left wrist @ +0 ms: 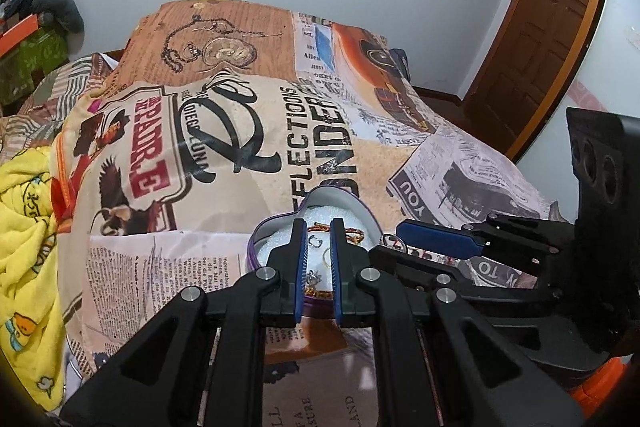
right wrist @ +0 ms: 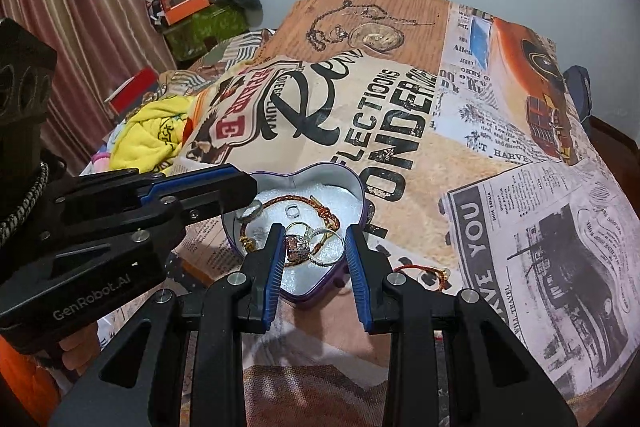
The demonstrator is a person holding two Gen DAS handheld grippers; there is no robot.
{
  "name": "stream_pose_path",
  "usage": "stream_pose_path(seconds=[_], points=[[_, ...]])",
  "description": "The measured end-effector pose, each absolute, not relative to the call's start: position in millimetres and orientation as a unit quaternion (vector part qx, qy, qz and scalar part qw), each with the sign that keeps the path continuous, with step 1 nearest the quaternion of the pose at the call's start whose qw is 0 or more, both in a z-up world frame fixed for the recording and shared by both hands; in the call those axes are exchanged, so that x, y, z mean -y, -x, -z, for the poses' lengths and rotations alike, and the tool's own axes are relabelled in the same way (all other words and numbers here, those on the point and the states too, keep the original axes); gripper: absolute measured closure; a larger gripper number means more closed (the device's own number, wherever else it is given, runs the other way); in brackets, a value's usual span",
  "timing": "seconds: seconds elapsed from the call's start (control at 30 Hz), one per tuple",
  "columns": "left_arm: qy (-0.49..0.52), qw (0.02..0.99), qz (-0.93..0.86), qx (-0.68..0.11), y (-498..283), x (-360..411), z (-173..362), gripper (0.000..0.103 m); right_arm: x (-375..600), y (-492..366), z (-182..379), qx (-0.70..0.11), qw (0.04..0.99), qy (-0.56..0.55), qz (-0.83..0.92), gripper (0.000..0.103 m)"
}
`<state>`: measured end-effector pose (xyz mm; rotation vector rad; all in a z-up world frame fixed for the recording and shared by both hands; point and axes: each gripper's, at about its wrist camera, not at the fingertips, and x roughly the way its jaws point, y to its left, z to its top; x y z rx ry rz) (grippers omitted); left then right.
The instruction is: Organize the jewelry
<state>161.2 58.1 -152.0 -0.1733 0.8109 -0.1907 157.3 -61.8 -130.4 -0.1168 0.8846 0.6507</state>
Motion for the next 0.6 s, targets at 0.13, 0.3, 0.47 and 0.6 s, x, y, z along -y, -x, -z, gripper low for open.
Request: stream_pose_path(seconds=[0.13,0.3,0.47,0.6], points=[[0.086,0.911,0.081,-0.394,-160,-65,153,0.095,57,-158,133,-0.422,0.849,0.059,-0.313,0.075],[0.086,0.914,0.057,-0.392,-155,-77,151,0.090,51,-159,135,-0.422,0.848,0.065,-0.314,0.075],[0.085,0.917,0.033,-0.388,-149,-87,150,0.073,46,-159,138,-0.427,0.845,0.072,-0.315,0.075],[0.088,0.917,0.025,-0.388,-145,-92,148,0.072,42,-159,139,-0.434,0.839,0.081,-0.317,0.071]])
